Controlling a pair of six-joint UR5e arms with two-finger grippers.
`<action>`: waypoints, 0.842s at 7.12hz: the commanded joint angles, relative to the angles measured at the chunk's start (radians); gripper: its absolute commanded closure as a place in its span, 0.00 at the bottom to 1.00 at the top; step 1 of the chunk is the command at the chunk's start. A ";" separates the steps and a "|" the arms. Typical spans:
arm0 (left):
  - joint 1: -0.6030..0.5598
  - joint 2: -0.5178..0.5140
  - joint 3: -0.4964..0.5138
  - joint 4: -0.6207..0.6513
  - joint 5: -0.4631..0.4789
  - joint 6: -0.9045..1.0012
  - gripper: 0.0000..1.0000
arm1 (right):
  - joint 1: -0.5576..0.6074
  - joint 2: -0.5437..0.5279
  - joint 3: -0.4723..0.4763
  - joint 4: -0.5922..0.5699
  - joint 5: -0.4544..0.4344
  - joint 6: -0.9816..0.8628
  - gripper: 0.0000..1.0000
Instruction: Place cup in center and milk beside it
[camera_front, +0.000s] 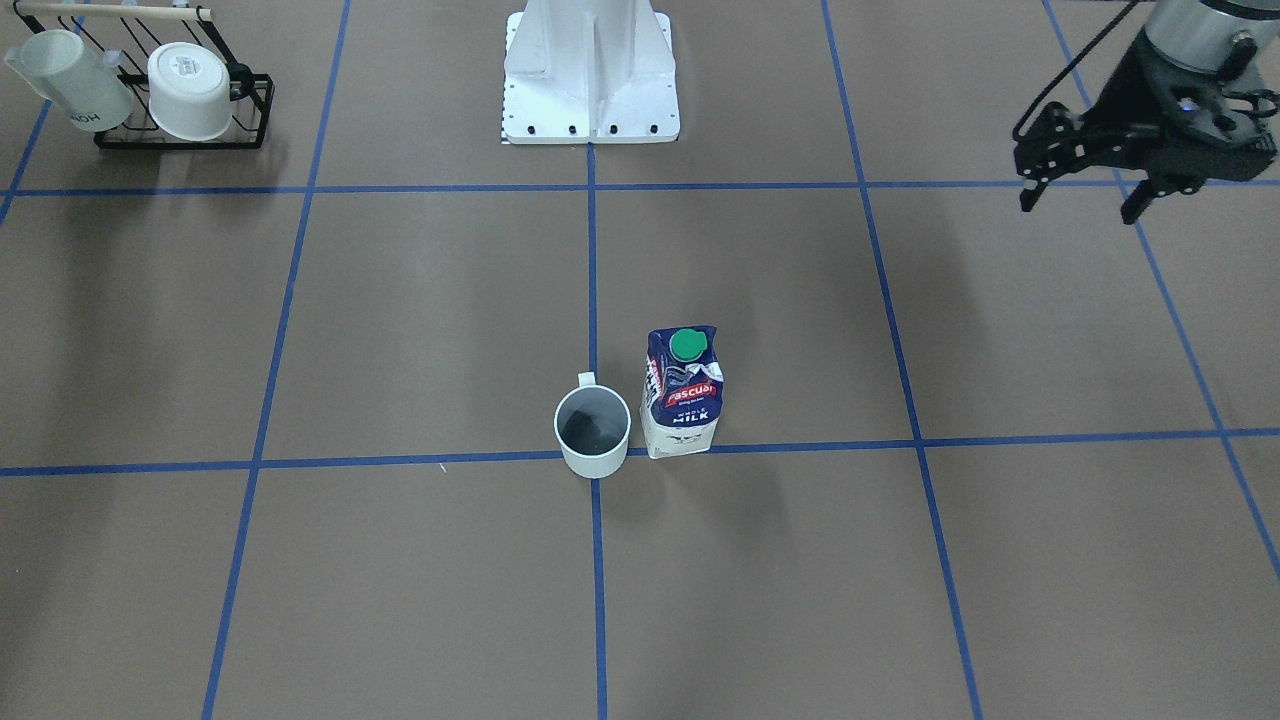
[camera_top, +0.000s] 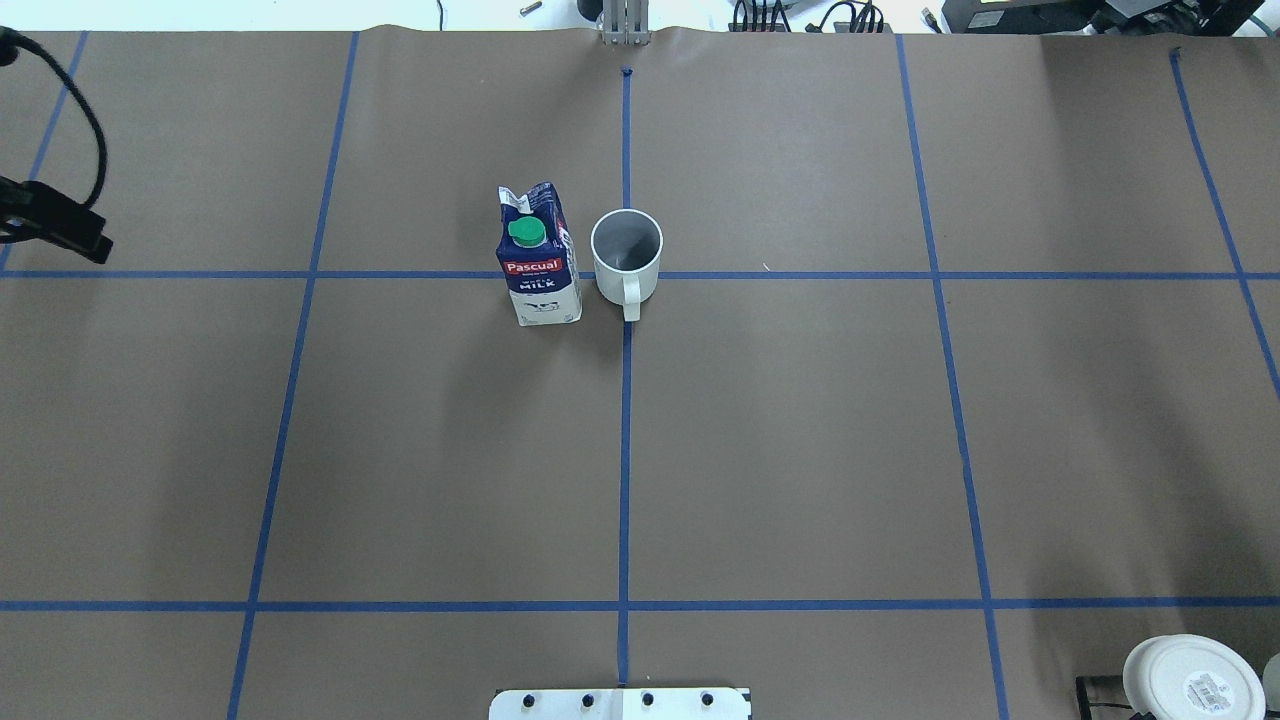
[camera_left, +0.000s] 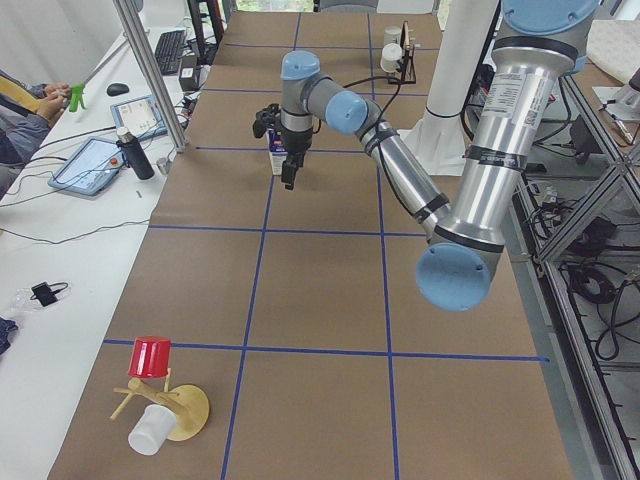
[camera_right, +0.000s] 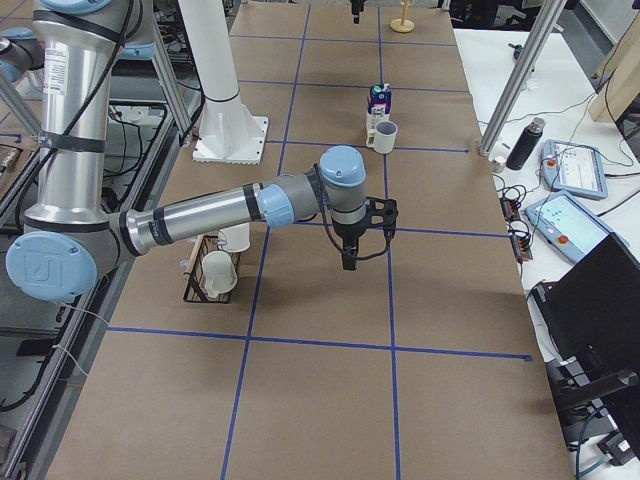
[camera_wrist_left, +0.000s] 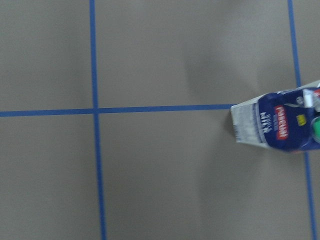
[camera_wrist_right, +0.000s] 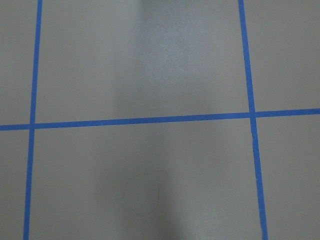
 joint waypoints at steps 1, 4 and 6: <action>-0.052 0.100 0.091 -0.194 -0.118 0.042 0.02 | 0.015 -0.004 0.012 -0.001 0.003 -0.019 0.00; -0.053 0.081 0.145 -0.193 -0.112 0.042 0.02 | 0.009 -0.013 0.009 -0.001 0.007 -0.019 0.00; -0.156 0.103 0.185 -0.185 -0.112 0.153 0.02 | 0.009 -0.037 -0.008 -0.001 0.000 -0.063 0.00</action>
